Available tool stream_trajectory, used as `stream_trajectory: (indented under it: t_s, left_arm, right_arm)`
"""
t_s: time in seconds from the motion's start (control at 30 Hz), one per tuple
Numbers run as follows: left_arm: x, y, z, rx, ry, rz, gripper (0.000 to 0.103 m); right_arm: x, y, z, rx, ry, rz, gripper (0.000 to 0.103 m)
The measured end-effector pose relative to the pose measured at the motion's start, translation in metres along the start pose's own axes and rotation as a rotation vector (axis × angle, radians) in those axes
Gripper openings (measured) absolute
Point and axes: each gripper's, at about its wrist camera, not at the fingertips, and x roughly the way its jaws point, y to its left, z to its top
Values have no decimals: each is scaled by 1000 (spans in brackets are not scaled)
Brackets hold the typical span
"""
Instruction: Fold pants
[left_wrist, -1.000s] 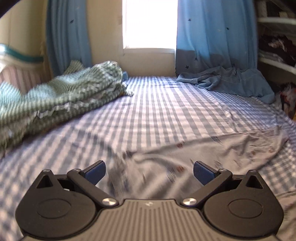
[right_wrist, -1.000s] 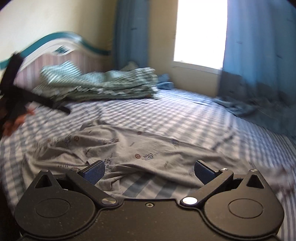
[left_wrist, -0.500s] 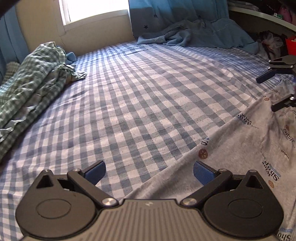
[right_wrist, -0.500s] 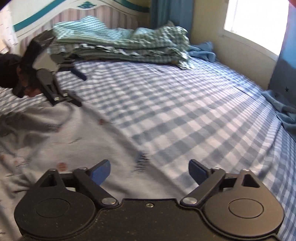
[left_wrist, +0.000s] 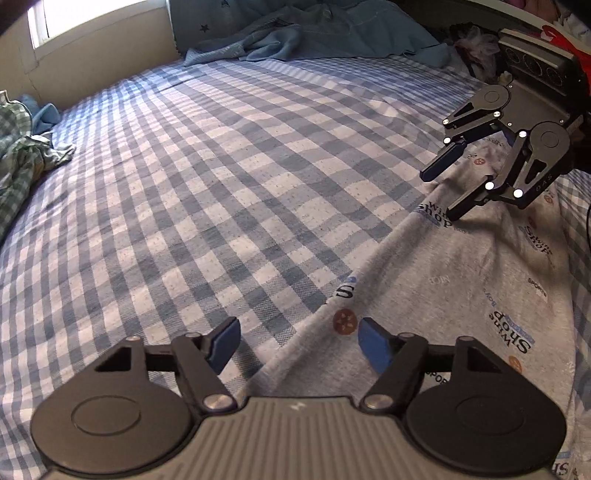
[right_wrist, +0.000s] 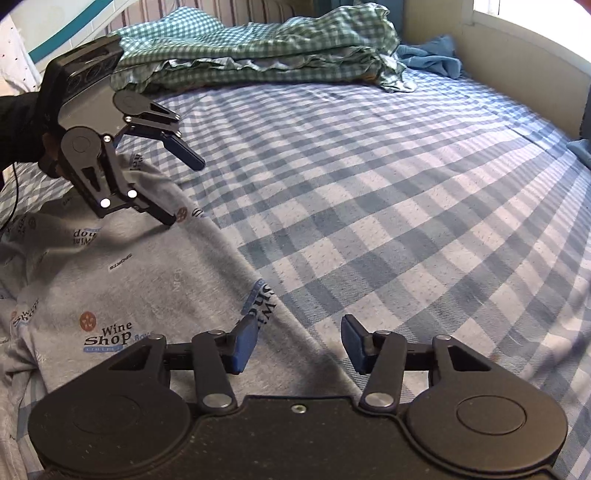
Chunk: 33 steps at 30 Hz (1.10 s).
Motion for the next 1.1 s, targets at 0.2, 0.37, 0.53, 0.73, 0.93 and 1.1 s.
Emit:
stream_trajectory:
  t_s: [0.2, 0.37, 0.53, 0.73, 0.93, 1.1]
  left_arm:
    - [1, -5, 0, 7, 63, 8, 7]
    - [-8, -32, 2, 50, 45, 162, 0]
    - [-25, -36, 12, 45, -43, 248, 0]
    - [-1, -3, 15, -43, -19, 242, 0]
    - [-32, 38, -6, -160, -129, 143, 16]
    - [-82, 62, -29, -149, -195, 122, 72]
  right_arm:
    - [8, 1, -1, 7, 37, -31, 26]
    - [6, 26, -7, -68, 5, -105, 0]
    - [-3, 33, 2, -93, -61, -206, 0]
    - [19, 14, 22, -71, -47, -294, 0]
    - [22, 8, 18, -19, -94, -109, 22]
    - [11, 9, 25, -5, -148, 20, 49]
